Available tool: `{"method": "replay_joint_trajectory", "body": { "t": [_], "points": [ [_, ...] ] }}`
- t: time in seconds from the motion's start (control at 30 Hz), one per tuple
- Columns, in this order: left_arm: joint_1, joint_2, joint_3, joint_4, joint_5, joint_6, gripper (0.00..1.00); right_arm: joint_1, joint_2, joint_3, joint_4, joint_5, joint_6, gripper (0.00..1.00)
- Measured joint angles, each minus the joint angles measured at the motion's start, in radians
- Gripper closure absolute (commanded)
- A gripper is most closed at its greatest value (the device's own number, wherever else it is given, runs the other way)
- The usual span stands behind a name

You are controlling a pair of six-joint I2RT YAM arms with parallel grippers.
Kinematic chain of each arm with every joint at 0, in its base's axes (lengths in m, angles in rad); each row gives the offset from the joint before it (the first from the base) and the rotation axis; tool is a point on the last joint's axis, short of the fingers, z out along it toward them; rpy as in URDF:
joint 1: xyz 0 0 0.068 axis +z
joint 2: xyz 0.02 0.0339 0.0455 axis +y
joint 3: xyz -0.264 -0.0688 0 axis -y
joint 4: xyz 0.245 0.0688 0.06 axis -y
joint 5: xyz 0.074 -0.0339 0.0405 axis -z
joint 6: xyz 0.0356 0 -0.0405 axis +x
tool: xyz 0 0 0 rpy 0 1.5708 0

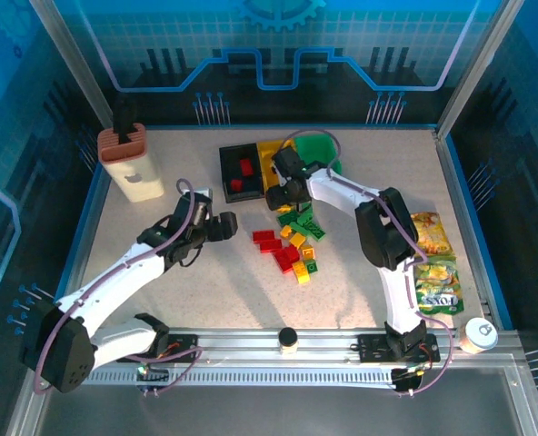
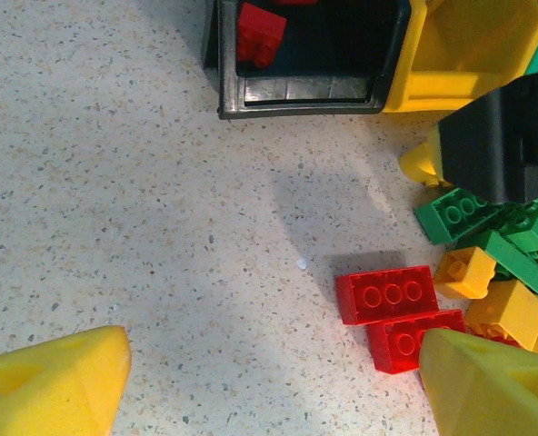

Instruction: Sort the legos into containers by color

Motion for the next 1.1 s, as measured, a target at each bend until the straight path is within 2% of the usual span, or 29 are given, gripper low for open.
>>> {"method": "replay_joint_trajectory", "body": {
  "t": [0.23,0.37,0.57,1.1],
  "points": [
    [0.000,-0.004,-0.008,0.000,-0.003,0.000,0.16,0.020,0.040,0.030,-0.039,0.025,-0.025,0.25],
    [0.000,-0.005,-0.009,0.000,-0.003,0.000,0.16,0.020,0.066,0.048,-0.050,0.040,-0.040,0.29],
    [0.001,-0.005,-0.020,0.003,-0.003,0.000,0.16,0.025,0.080,0.048,-0.068,0.064,-0.066,0.50],
    [0.004,-0.005,-0.026,0.003,-0.011,0.000,0.17,0.081,0.069,0.037,-0.068,0.110,-0.097,0.80]
  ]
}}
